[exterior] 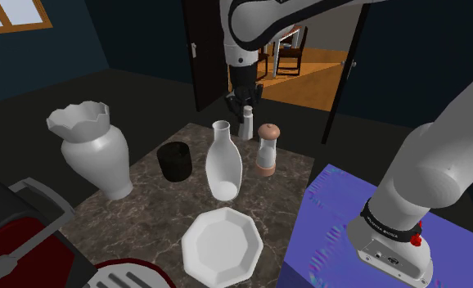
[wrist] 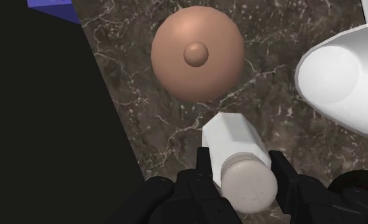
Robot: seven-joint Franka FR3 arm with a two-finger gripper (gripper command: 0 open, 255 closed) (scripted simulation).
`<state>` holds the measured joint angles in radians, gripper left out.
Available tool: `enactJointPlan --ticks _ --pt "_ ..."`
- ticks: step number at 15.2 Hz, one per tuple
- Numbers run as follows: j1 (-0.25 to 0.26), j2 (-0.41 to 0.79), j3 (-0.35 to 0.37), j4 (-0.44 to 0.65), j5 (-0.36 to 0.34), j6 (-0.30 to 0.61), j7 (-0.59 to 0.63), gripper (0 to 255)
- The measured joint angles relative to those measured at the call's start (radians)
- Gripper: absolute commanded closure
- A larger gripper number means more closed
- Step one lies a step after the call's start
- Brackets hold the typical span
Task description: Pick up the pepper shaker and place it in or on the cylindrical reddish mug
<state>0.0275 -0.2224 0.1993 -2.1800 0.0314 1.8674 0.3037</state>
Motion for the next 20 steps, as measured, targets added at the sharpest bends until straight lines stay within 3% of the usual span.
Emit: enactJointPlan --ticks 9,20 --pt "0.000 -0.003 0.000 0.109 -0.001 -0.111 0.003 255" --pt "0.083 0.370 0.099 0.573 -0.071 -0.215 0.203 255"
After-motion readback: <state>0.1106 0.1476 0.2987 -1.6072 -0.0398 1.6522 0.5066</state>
